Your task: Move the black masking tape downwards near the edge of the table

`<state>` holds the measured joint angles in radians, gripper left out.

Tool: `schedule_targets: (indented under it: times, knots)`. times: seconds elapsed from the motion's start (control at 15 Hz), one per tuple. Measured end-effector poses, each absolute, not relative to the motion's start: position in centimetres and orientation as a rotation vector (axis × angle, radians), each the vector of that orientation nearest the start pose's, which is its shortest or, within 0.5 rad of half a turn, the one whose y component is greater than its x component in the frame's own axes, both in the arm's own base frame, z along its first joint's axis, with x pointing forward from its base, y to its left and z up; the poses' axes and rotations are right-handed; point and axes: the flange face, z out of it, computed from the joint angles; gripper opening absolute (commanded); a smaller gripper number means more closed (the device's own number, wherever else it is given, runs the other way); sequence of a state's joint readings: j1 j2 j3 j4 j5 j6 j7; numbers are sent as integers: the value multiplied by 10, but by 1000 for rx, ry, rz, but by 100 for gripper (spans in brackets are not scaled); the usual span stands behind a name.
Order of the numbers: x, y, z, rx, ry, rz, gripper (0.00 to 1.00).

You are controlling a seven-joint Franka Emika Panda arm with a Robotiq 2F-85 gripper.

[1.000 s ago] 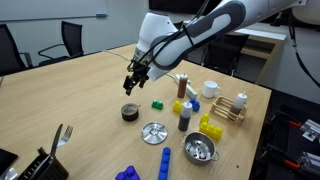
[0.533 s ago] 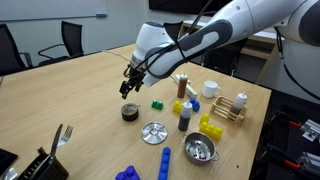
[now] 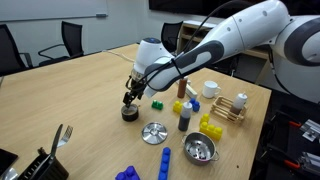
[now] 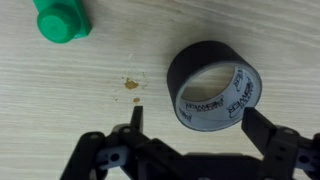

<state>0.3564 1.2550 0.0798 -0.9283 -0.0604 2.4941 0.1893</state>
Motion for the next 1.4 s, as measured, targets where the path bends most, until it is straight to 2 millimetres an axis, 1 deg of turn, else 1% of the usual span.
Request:
schedule_targets:
  times: [0.27,0.33,0.4,0.6,0.8,0.87,0.93,1.0,1.07,1.2,1.4]
  knots:
    - [742,316,113,-3005,-360,-433,100]
    - [742,315,110,-3012,-362,-428,89]
    - [743,314,106,-3020,-364,-421,74]
    - [746,312,103,-3025,-361,-428,54]
    - [750,316,107,-3012,-361,-465,31]
    - [751,317,109,-3008,-363,-474,26]
    - [751,318,109,-3007,-364,-479,17]
    - [751,319,108,-3006,-365,-480,12]
    - [751,319,107,-3007,-365,-478,4]
    - [750,319,104,-3009,-365,-472,0]
    - [751,319,104,-3006,-363,-482,2]
